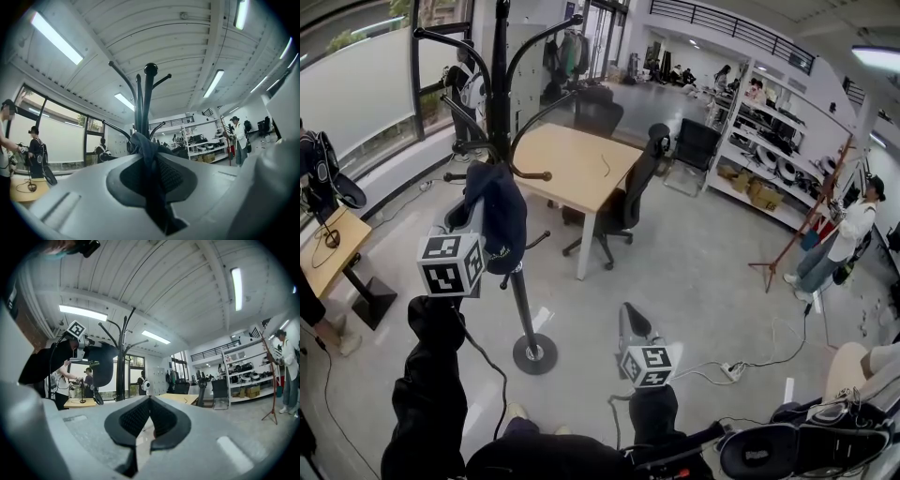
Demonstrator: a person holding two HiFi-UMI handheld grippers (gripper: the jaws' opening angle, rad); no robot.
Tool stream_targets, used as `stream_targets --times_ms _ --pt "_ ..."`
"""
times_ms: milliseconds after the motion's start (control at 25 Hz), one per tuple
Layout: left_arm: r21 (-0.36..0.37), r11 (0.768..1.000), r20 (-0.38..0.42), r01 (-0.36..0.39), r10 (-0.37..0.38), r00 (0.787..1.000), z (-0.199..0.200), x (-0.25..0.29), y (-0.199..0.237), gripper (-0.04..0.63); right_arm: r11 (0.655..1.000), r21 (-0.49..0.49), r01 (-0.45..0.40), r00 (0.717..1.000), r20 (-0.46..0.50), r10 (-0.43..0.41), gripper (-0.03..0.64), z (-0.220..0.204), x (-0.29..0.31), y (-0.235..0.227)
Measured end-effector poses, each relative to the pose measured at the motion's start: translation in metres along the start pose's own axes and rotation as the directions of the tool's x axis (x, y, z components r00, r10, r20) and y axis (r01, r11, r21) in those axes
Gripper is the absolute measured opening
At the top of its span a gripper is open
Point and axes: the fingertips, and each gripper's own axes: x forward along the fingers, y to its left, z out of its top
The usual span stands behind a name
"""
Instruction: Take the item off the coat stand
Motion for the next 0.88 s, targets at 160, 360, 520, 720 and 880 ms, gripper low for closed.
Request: stream_targets --times_ms 160,360,520,720,880 --pt "0.005 1.0 -0.005 -0.002 0.002 1.0 0.004 -0.003 0.001 0.04 1.0 0.003 0.008 1.0 0.0 -0.008 0.002 0.0 -0.004 0.0" --pt "0.018 1.0 0.038 -0.013 0.012 0.999 0.02 -0.011 0.003 0.038 1.0 0.007 0.009 1.0 0.001 -0.009 0.002 -0.004 -0.007 0.001" --pt "0.039 0.999 0.091 -0.015 0.012 0.996 0.05 -0.025 0.005 0.038 1.0 0.011 0.007 1.0 0.006 -0.007 0.001 -0.003 -0.006 0.004" --pt "0.043 0.999 0.101 -0.029 0.024 0.995 0.057 -0.034 0.009 0.038 1.0 0.012 -0.011 1.0 0.014 0.011 0.002 -0.003 -0.004 0.01" --pt "0.047 0.998 0.104 -0.035 0.03 0.994 0.057 -0.041 0.006 0.038 1.0 0.01 -0.021 1.0 0.019 0.021 0.002 -0.002 -0.006 0.011"
